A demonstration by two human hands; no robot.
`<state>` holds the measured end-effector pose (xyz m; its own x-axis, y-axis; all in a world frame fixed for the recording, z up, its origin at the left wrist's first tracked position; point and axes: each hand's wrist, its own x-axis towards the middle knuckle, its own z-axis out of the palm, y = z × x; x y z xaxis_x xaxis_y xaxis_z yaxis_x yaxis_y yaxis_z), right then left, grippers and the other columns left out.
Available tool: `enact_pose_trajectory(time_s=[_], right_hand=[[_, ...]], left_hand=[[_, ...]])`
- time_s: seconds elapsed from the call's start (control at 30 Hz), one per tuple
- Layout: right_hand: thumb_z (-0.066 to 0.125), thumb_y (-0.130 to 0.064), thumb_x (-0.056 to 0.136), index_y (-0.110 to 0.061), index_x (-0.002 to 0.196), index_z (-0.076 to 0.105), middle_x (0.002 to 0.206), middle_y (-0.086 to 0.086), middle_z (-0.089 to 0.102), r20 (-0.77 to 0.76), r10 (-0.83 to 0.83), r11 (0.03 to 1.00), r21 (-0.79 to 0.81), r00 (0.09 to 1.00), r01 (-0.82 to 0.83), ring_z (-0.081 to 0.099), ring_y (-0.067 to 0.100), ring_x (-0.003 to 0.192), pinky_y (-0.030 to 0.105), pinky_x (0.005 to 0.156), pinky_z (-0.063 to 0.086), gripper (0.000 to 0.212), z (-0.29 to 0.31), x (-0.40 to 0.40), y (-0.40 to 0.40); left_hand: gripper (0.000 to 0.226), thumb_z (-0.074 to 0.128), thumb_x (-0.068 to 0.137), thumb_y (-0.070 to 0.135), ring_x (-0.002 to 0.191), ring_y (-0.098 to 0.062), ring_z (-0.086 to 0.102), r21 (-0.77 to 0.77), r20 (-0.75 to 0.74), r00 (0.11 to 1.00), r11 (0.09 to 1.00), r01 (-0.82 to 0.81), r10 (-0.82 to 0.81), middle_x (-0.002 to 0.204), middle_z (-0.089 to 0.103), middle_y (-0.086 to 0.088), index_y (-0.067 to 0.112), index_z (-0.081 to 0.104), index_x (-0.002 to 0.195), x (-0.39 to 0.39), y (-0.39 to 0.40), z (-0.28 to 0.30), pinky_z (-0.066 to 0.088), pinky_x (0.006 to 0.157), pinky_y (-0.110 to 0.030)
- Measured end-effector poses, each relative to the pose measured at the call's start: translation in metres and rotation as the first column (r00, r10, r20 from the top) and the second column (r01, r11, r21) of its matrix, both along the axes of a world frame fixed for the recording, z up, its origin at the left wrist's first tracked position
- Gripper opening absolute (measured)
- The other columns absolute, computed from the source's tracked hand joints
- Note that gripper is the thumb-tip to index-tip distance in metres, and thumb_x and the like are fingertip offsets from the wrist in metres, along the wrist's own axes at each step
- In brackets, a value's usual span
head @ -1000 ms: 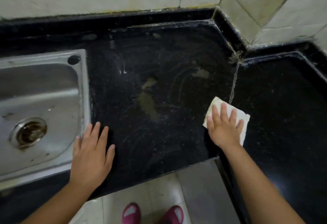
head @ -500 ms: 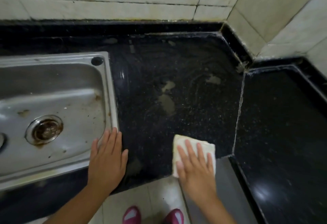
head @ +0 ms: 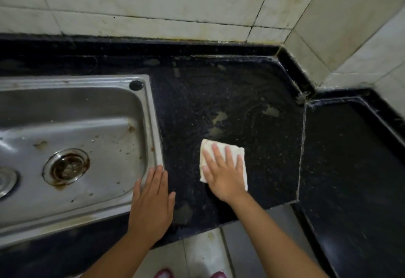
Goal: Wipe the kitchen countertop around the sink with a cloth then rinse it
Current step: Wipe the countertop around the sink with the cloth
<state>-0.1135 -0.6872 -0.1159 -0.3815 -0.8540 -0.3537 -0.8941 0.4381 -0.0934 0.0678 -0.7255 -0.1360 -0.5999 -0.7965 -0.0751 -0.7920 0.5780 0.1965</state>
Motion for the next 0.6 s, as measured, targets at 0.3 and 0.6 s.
enact_pose_trajectory(time_s=[0.3, 0.6], right_hand=[[-0.016, -0.065, 0.082, -0.036, 0.146, 0.011, 0.157, -0.006, 0.007, -0.101, -0.217, 0.974, 0.048, 0.971, 0.223, 0.009, 0.022, 0.144, 0.043, 0.114, 0.008, 0.075, 0.007, -0.066, 0.107], [0.011, -0.041, 0.1, -0.032, 0.147, -0.007, 0.156, -0.004, -0.016, -0.058, -0.405, 0.906, 0.114, 0.913, 0.409, -0.016, 0.028, 0.143, 0.055, 0.112, -0.008, 0.051, 0.014, -0.168, 0.002]], left_hand=[[0.074, 0.003, 0.096, 0.041, 0.106, -0.032, 0.06, -0.018, 0.021, 1.0, 1.0, -0.013, 0.013, 0.108, 0.068, -0.013, 0.006, 0.067, 0.104, -0.007, -0.007, 0.01, 0.049, 0.078, -0.054], [0.067, 0.004, 0.097, 0.041, 0.12, -0.033, 0.044, -0.091, -0.094, 0.992, 0.993, 0.077, -0.085, 0.121, 0.06, -0.018, 0.007, 0.059, 0.116, -0.058, -0.014, 0.018, 0.04, 0.086, -0.054]])
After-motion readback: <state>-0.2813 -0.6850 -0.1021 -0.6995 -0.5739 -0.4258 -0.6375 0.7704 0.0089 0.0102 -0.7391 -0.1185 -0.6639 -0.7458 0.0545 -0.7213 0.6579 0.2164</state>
